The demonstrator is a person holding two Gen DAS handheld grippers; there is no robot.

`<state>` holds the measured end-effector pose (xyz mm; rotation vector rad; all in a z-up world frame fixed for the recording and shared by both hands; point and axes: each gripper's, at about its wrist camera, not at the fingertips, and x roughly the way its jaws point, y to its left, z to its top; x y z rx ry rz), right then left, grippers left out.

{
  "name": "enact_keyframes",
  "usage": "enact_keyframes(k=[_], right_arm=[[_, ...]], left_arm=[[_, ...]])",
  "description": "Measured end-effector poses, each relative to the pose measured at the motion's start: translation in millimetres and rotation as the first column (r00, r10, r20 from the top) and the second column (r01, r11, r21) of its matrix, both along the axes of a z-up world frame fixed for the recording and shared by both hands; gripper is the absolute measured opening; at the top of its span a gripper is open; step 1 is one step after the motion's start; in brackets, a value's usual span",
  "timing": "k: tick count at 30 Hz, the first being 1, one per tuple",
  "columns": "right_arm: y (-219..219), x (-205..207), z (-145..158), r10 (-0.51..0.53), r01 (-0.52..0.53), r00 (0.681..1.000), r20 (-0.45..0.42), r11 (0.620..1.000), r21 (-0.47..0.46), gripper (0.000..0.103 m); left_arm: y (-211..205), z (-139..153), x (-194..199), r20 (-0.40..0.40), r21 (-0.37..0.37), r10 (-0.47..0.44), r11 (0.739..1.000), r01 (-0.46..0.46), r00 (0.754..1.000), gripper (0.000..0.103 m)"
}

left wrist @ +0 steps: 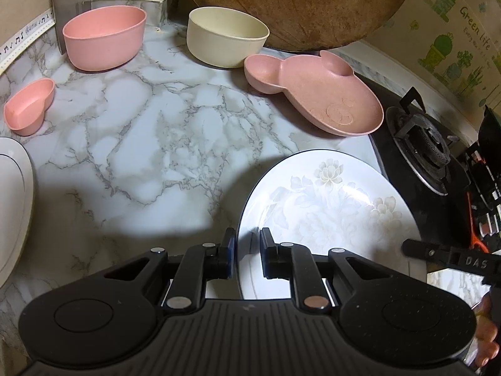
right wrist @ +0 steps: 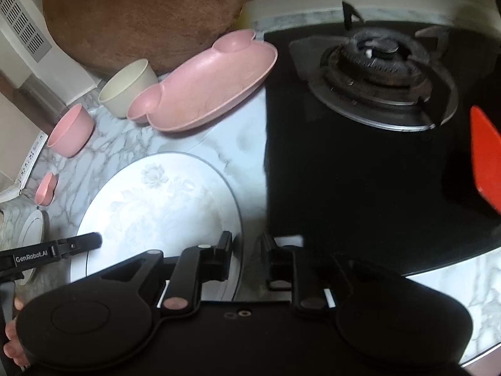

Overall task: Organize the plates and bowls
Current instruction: 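Lift the large white plate with both grippers and carry it toward the stove, then lower the large white plate onto the counter and open both grippers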

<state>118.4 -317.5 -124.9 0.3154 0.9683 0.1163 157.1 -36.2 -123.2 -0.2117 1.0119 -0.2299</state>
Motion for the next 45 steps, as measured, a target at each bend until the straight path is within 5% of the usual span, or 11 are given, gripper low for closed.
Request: enact_keyframes(k=[6,19,28,34,36,45], right_arm=[[-3,-8,17,-0.007,0.008,0.998,0.066,1.0,-0.025,0.031],[32,-30,54,0.164,-0.146,0.963,0.213,0.984,-0.097,0.042],[57,-51,78,0.296,-0.264,0.899,0.324,0.954,-0.139,0.068],[77,-59,94,0.372,-0.333,0.837,0.4,0.928,-0.166,0.086],[85,-61,99,0.395,-0.356,0.817,0.421,0.919,-0.171,0.098],[129,-59,108,0.456,-0.408,0.77,0.447,0.89,-0.205,0.103]], left_arm=[[3,6,-7,0.026,0.019,0.006,1.0,-0.007,1.0,0.015],[1,43,-40,0.149,0.05,0.016,0.998,-0.023,0.989,0.016],[1,69,-77,0.244,0.063,0.063,0.995,-0.081,0.968,0.017],[7,87,-102,0.312,0.07,0.124,0.986,-0.152,0.942,0.041],[11,93,-111,0.335,0.072,0.155,0.979,-0.189,0.929,0.066],[35,108,-133,0.386,0.063,0.237,0.958,-0.281,0.892,0.077]])
